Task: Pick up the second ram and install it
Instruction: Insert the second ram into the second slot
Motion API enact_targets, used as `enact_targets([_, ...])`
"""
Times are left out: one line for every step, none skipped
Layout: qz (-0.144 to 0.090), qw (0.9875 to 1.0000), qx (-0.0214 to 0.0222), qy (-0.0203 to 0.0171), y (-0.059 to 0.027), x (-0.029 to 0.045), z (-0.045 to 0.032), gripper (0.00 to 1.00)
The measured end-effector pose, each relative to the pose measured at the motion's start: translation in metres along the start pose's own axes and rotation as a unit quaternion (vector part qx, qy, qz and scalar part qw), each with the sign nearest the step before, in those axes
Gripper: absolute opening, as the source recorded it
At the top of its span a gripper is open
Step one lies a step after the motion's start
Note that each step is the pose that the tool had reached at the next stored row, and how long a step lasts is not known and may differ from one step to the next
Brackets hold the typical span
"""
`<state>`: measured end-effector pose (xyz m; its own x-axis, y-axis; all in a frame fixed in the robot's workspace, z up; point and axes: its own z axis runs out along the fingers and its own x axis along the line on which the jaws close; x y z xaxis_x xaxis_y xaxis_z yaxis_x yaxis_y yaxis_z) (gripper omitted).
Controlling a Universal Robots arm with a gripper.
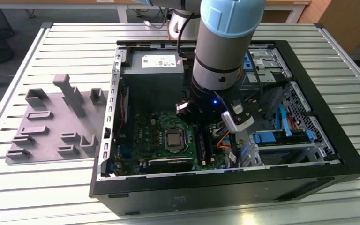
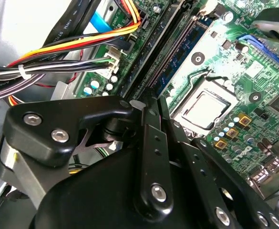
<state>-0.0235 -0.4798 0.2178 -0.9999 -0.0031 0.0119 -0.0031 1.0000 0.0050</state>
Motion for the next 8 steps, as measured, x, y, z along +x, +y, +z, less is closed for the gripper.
enact_targets([-0.002,1.0000,0.0001,0.0000,0.0000,0.0000,0.0000,0.14])
enact_targets([-0.003,1.0000,0.0000,0.0000,0.0000,0.0000,0.0001,0.14])
enact_targets([-0.004,1.0000,0.0000,0.0000,0.0000,0.0000,0.0002,0.14])
enact_targets([-0.004,1.0000,-0.0001,0.0000,0.0000,0.0001,0.0004,0.14])
enact_targets([-0.004,1.0000,-0.0001,0.0000,0.0000,0.0003,0.0005,0.14])
enact_targets([-0.004,1.0000,-0.0003,0.0000,0.0000,0.0006,0.0006,0.14])
enact_targets([-0.004,1.0000,-0.0006,0.0000,0.0000,0.0010,0.0006,0.14])
enact_targets([-0.004,1.0000,-0.0009,0.0000,0.0001,0.0014,0.0007,0.14])
